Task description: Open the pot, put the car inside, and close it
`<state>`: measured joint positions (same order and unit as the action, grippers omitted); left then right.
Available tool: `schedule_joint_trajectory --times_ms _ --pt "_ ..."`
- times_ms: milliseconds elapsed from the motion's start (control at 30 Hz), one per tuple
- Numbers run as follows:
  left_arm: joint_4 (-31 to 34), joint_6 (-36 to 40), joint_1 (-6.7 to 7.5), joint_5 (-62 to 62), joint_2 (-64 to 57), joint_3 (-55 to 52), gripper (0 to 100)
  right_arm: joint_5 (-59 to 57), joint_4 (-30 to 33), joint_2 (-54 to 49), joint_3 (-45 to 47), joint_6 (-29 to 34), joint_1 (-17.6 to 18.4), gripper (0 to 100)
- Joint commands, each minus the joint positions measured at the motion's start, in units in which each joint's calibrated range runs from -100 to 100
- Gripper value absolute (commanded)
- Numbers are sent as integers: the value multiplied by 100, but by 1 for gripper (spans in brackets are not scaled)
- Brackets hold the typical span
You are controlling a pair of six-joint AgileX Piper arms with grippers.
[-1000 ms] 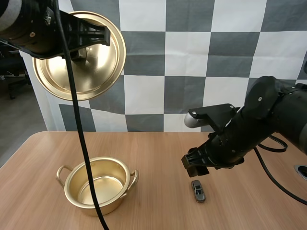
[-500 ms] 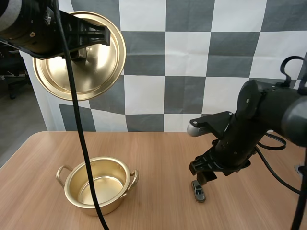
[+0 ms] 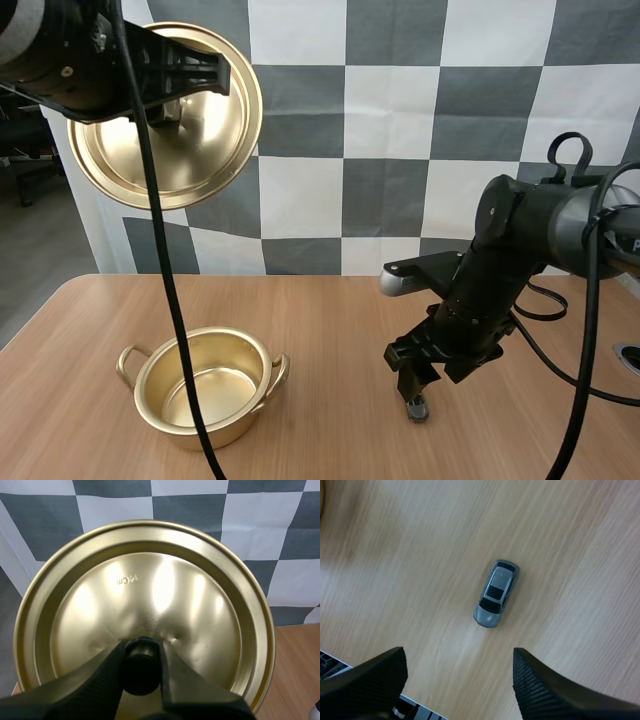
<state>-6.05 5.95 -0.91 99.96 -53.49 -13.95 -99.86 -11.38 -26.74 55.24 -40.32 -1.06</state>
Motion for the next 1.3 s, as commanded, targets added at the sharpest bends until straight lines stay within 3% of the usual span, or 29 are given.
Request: schedule_joint_trajectory --times_ms 0,533,1267 --pt "-4 -7 -1 4 -3 -2 0 -14 -47 12 -3 -181 2 100" --pt "-4 -7 -1 4 -3 -2 0 -14 -161 717 -3 -319 2 100" --pt "-4 -7 -1 4 -3 -2 0 1225 -140 1822 -16 -328 2 100"
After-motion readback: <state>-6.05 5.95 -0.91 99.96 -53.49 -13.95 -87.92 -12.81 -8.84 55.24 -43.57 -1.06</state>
